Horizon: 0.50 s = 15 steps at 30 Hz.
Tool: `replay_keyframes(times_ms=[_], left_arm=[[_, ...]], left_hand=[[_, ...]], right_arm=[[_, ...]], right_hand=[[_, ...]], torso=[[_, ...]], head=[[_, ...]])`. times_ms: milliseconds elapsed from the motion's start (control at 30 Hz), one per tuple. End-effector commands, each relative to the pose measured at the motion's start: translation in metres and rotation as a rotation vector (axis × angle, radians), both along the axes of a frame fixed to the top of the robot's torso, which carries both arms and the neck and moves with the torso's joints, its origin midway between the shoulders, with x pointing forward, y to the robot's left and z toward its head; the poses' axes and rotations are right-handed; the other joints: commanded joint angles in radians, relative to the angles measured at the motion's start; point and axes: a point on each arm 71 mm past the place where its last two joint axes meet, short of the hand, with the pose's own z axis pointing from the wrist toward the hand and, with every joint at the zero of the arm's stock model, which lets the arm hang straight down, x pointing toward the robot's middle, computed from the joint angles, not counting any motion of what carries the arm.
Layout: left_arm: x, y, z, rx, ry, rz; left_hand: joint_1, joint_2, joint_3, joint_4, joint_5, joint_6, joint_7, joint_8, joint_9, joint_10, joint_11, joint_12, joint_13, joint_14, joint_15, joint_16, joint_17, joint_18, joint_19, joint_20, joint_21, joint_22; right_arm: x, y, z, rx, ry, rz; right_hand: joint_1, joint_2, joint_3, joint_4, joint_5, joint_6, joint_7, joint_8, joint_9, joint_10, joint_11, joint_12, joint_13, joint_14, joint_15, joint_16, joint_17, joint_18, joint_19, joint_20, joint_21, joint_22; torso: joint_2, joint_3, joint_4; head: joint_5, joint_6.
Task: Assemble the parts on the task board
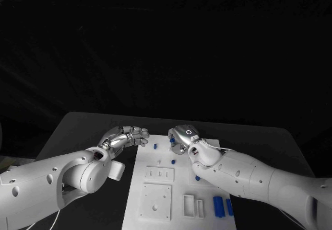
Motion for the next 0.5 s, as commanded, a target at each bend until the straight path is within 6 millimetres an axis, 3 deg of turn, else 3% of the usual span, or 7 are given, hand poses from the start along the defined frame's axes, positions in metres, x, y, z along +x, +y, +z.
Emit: replay_keyframes(times_ms=[33,500], left_arm=[[-0.0004,-0.0032,0.0024,-0.005,-0.010,-0.016],[0.0005,-0.0050,0.0034,-0.005,-0.011,-0.020]], left_hand=[[-0.008,0.001,0.000,-0.007,0.003,-0.003,0.012,-0.003,-0.001,0.002,0.007,-0.004,-0.002,-0.007,0.002,0.000,-0.001,0.014,-0.008,0.001,0.005,0.023],[-0.008,0.000,0.001,-0.008,0.003,-0.003,0.012,-0.003,-0.002,0.002,0.007,-0.005,-0.002,-0.007,0.002,0.000,-0.002,0.015,-0.008,0.001,0.005,0.023]], right_arm=[[0.0015,-0.0017,-0.0027,-0.019,0.013,-0.009],[0.0055,0.0000,-0.0065,-0.012,0.060,-0.002]], right_hand=[[0.010,-0.003,0.007,0.000,0.003,0.007,0.000,0.002,-0.001,0.049,-0.022,0.000,0.038,-0.023,-0.020,0.006,-0.001,0.063,0.017,-0.025,0.005,0.023],[0.003,-0.011,0.010,0.011,0.003,-0.013,0.008,-0.012,-0.001,0.025,-0.012,-0.019,0.042,-0.024,-0.010,0.007,-0.007,0.063,0.011,-0.022,0.009,0.021]], torso=[[0.002,0.0005,-0.0016],[0.003,0.0016,-0.0017]], head=[[0.001,0.000],[0.006,-0.001]])
